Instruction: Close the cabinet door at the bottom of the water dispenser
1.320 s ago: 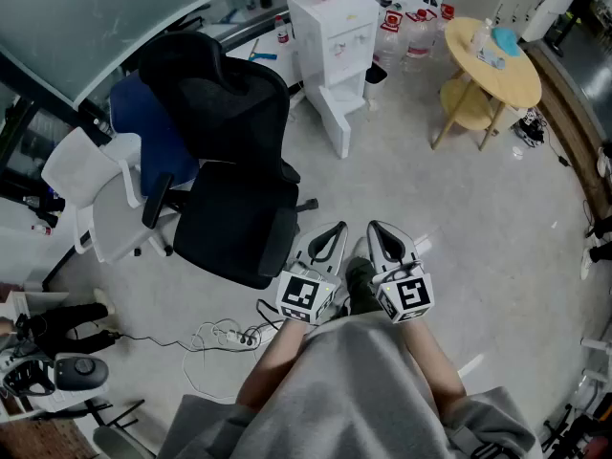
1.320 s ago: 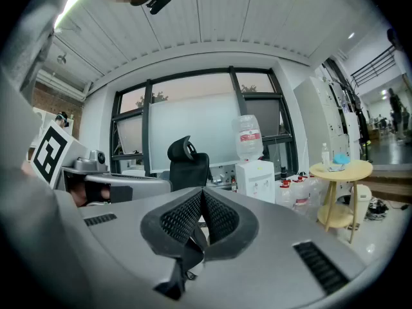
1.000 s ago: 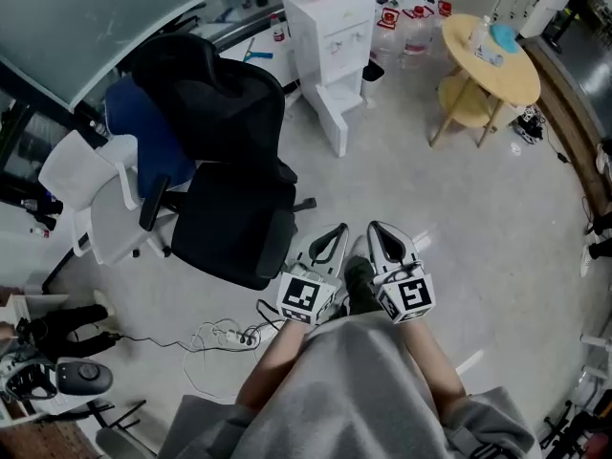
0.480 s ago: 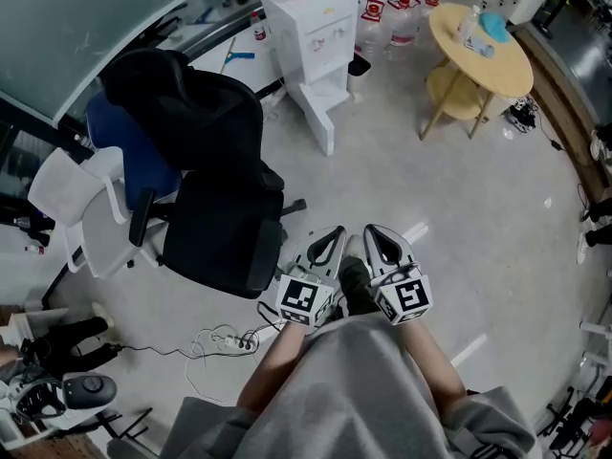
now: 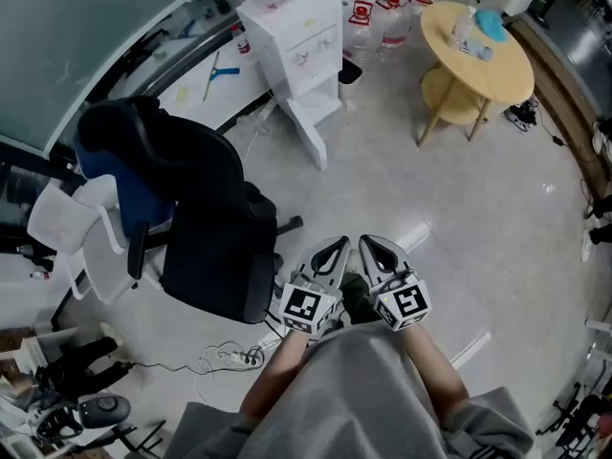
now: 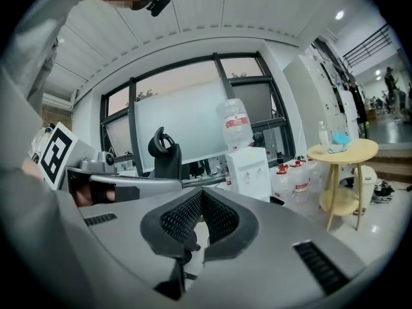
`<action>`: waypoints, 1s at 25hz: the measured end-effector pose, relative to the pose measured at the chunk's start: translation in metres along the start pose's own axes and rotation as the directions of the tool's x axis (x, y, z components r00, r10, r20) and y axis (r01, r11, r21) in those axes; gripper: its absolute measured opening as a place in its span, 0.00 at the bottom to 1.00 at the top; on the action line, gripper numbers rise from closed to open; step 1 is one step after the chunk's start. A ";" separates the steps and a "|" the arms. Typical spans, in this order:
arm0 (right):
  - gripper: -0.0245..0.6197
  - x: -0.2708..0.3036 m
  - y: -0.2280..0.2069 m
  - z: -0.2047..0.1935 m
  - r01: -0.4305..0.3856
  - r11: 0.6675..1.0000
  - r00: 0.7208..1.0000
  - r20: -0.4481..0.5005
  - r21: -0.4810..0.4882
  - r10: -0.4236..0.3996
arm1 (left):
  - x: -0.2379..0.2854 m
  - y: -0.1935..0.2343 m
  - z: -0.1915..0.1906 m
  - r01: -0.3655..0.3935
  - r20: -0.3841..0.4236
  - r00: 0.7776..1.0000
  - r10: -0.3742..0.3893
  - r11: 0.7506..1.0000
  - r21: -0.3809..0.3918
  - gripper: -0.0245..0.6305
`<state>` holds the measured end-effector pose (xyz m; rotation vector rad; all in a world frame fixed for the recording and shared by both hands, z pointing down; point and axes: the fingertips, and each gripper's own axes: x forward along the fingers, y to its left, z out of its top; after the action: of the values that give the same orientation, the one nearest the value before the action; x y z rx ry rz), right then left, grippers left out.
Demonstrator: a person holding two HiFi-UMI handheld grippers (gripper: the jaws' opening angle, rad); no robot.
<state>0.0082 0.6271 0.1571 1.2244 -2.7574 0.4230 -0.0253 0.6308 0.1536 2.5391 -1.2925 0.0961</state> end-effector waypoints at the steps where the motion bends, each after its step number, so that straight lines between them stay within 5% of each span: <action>1: 0.05 0.005 -0.007 0.002 -0.003 1.000 1.000 -0.001 0.006 0.003 | 0.007 0.003 0.001 -0.003 -0.006 1.000 0.003 1.000 0.000 0.05; 25: 0.05 0.115 -0.105 0.018 -0.046 0.997 0.998 -0.038 0.069 0.048 | 0.120 0.111 0.017 -0.090 -0.102 0.991 0.089 0.996 -0.006 0.05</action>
<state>0.0090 0.4724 0.1845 1.1540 -2.7641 0.5444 -0.0436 0.4706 0.1849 2.4327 -1.3634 0.2332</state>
